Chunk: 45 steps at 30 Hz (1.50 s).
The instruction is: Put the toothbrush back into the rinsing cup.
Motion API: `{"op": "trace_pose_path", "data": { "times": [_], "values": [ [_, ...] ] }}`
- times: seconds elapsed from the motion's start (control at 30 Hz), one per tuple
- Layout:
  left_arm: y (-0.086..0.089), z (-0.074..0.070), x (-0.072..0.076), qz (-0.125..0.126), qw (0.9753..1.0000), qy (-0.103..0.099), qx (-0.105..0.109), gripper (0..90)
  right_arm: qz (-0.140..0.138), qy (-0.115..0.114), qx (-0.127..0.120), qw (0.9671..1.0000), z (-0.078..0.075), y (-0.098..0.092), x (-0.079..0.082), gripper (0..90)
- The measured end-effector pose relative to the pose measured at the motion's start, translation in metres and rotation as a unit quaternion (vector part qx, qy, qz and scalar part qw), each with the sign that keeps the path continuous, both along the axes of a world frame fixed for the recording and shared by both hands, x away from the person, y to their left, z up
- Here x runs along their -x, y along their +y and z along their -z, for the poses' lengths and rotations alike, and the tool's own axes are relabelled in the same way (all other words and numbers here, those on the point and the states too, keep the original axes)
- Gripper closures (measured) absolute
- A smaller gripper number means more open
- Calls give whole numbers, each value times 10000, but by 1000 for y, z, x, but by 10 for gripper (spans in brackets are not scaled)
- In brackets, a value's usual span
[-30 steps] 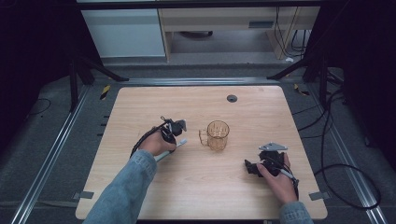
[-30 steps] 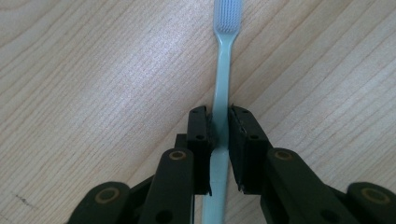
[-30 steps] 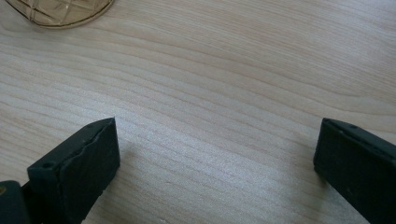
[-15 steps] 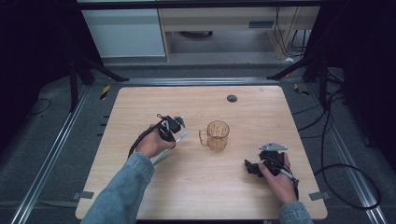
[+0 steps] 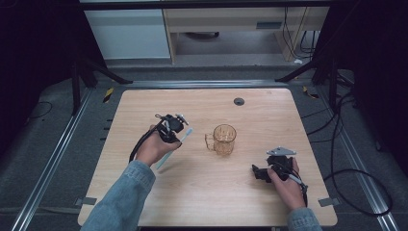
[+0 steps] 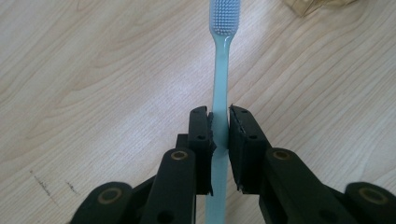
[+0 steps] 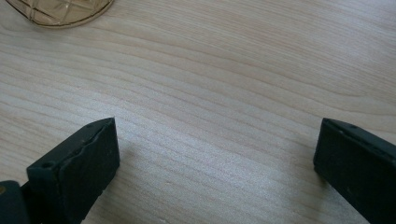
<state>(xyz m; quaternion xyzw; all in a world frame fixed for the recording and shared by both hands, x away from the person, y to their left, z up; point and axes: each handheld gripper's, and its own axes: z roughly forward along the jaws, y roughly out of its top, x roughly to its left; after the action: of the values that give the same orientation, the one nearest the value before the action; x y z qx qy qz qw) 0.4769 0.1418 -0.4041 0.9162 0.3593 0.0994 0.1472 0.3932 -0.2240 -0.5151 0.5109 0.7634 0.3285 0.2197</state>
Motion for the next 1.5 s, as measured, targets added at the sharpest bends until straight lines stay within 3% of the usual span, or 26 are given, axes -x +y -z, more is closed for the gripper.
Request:
{"op": "trace_pose_path", "data": {
  "times": [0.07, 0.27, 0.4, 0.43, 0.63, 0.87, 1.17, 1.27, 1.4, 1.47, 1.5],
  "values": [
    [-2, -5, 2, -27, 9998, -112, 180, 790, 0, 0, 0, 10000, 0, 0, 0, 7],
    [-8, -12, 4, -93, 9986, -346, 402, 790, -7, 1, 5, 10000, 0, 0, 0, 7],
    [-11, -21, 6, -200, 9955, -641, 672, 791, -43, 2, 9, 10000, 0, 0, 0, 6],
    [-11, -21, 6, -200, 9955, -641, 672, 790, -43, 2, 9, 10000, 0, 0, 0, 6],
    [-13, -27, 9, -256, 9903, -860, 1063, 790, -36, 8, 3, 10000, 0, 0, 0, 6],
    [-18, -28, 10, -237, 9861, -920, 1365, 790, -55, 6, 8, 10000, 0, 0, 1, 6],
    [-18, -26, 8, -270, 9843, -910, 1488, 790, -80, 11, 2, 10000, 0, 0, 1, 5],
    [-16, -28, 6, -337, 9813, -1009, 1605, 790, -107, 5, 8, 9999, 0, 0, 1, 6],
    [-17, -29, 7, -362, 9795, -1112, 1638, 790, -121, 3, 21, 9999, 0, 0, 1, 6],
    [-18, -29, 7, -389, 9760, -1196, 1778, 791, -123, 3, 22, 9999, 0, 0, 1, 6],
    [-18, -29, 7, -389, 9760, -1196, 1778, 790, -123, 3, 22, 9999, 0, 0, 1, 6]
  ]
}}
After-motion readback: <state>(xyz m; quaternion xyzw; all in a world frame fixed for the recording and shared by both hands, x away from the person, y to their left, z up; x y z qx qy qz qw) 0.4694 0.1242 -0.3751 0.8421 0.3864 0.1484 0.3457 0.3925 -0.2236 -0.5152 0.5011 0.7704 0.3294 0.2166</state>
